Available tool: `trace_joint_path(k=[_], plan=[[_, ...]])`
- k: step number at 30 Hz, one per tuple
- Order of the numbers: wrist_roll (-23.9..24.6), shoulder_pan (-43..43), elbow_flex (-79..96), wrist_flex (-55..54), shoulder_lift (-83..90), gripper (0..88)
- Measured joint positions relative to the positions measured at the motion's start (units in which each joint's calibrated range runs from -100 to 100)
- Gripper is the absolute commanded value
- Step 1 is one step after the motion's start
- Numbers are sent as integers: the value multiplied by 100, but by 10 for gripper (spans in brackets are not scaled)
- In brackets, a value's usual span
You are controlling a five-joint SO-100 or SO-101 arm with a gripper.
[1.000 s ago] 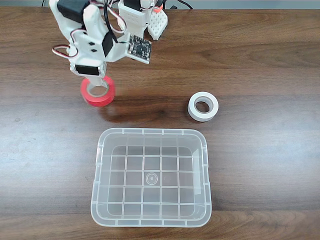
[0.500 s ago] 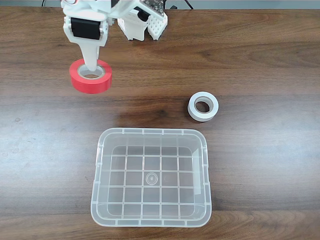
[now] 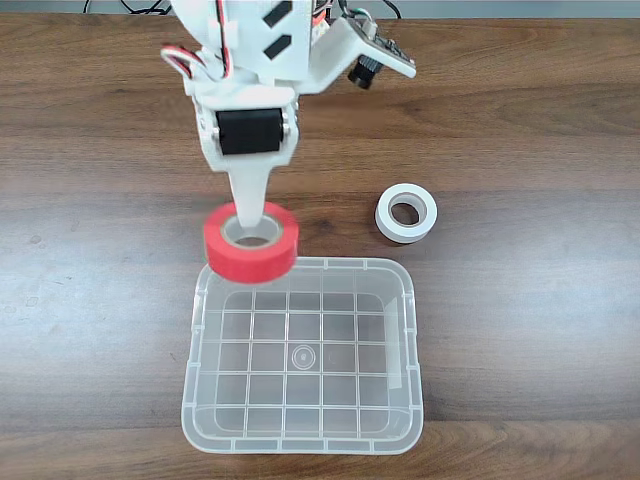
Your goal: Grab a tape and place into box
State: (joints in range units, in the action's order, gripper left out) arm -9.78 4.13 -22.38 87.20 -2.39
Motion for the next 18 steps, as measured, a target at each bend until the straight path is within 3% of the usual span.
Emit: trace_joint_path(k=[8,18], plan=[[115,-173,-1498,-220,-2101,13],[230,-173,-2148,-534,-4018,13]])
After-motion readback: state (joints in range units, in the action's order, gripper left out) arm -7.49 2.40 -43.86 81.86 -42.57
